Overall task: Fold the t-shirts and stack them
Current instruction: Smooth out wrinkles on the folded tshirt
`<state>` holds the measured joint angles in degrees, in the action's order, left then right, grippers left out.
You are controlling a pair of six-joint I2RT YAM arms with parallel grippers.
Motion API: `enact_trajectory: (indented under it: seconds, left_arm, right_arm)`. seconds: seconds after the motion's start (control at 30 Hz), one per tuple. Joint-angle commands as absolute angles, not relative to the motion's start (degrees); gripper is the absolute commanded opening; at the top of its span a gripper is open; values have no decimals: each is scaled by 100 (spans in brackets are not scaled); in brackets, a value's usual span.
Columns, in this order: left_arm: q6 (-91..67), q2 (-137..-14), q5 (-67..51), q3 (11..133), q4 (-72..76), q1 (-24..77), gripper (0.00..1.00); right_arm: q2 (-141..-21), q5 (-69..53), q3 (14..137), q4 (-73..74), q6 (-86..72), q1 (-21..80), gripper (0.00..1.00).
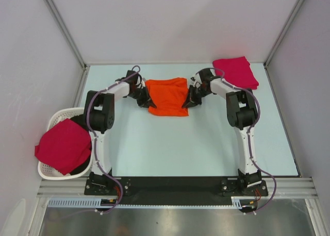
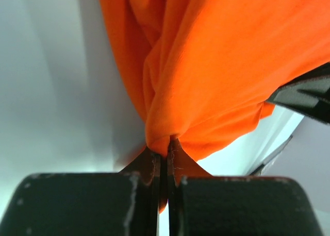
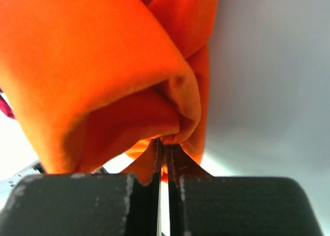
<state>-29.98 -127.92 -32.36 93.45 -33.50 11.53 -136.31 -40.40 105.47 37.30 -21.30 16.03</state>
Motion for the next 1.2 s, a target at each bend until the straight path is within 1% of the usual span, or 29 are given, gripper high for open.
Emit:
enact_trajectory:
  seconds: [0.0, 0.03, 0.27, 0.3, 0.33, 0.37, 0.4, 0.43, 0.47, 0.5, 0.53, 0.57, 0.63, 0.67, 0.73, 0.77, 0.9, 0.97, 1.17]
  left_arm:
    - [-2891, -12174, -3041, 8316, -3595, 1371, 0]
    - [-2935, -12095, -3032, 8036, -3534, 1371, 0]
    - [-2866, -11646, -2936, 7366, -3489, 1582, 1]
    - [-2830, -11637, -2840, 7365, -3559, 1591, 15]
    - [-2821, -11593, -2761, 7339, -3603, 1600, 46]
    - [-2830, -11454, -2655, 7339, -3586, 1608, 58]
    - [-2804, -11365, -2480, 7348, -3586, 1608, 68]
    - [-2804, -11251, -2383, 7417, -3603, 1600, 86]
    - [-2743, -11006, -2330, 7461, -3612, 1600, 94]
    - [-2725, -10891, -2129, 7540, -3665, 1600, 99]
    - [-2707, -10777, -2057, 7637, -3709, 1600, 100]
    - [-2698, -10575, -1996, 7803, -3761, 1582, 100]
    - [-2707, -10407, -1733, 8075, -3771, 1564, 100]
    - [-2742, -10284, -1627, 8173, -3753, 1538, 99]
    - [-2760, -10248, -1425, 8427, -3674, 1529, 100]
    - [-2760, -10248, -1398, 8498, -3613, 1503, 100]
    - [-2725, -10634, -1546, 8902, -3375, 1450, 100]
    - [-2681, -11038, -1678, 9236, -3410, 1441, 100]
    - [-2619, -11882, -1705, 9825, -3550, 1424, 100]
  right_arm:
    - [-13123, -3946, 9801, 3974, -1863, 1644, 0]
    - [-13035, -3981, 9722, 3929, -1881, 1661, 0]
    - [-12665, -4000, 9000, 3823, -1872, 1916, 0]
    - [-12622, -3912, 8922, 3858, -1872, 1942, 0]
    - [-12586, -3842, 8904, 3867, -1872, 1968, 2]
    - [-12455, -3684, 8895, 3876, -1872, 1995, 14]
    - [-12367, -3570, 8903, 3876, -1872, 1995, 21]
    - [-12262, -3473, 8929, 3867, -1855, 1995, 28]
    - [-11956, -3254, 8964, 3858, -1811, 1995, 39]
    - [-11805, -3121, 9000, 3806, -1732, 1986, 43]
    - [-11647, -2981, 9148, 3814, -1679, 1978, 48]
    - [-11515, -2675, 9219, 3806, -1644, 1969, 58]
    - [-11277, -2462, 9412, 3805, -1548, 1916, 66]
    - [-11242, -2278, 9605, 3832, -1503, 1890, 76]
    - [-11224, -2041, 9781, 3867, -1354, 1820, 80]
    - [-11241, -1996, 9861, 3824, -1310, 1802, 86]
    - [-11670, -2065, 10150, 3849, -1195, 1679, 88]
    - [-11803, -2144, 10256, 3850, -1143, 1661, 88]
    - [-12234, -2276, 10213, 3692, -1099, 1644, 88]
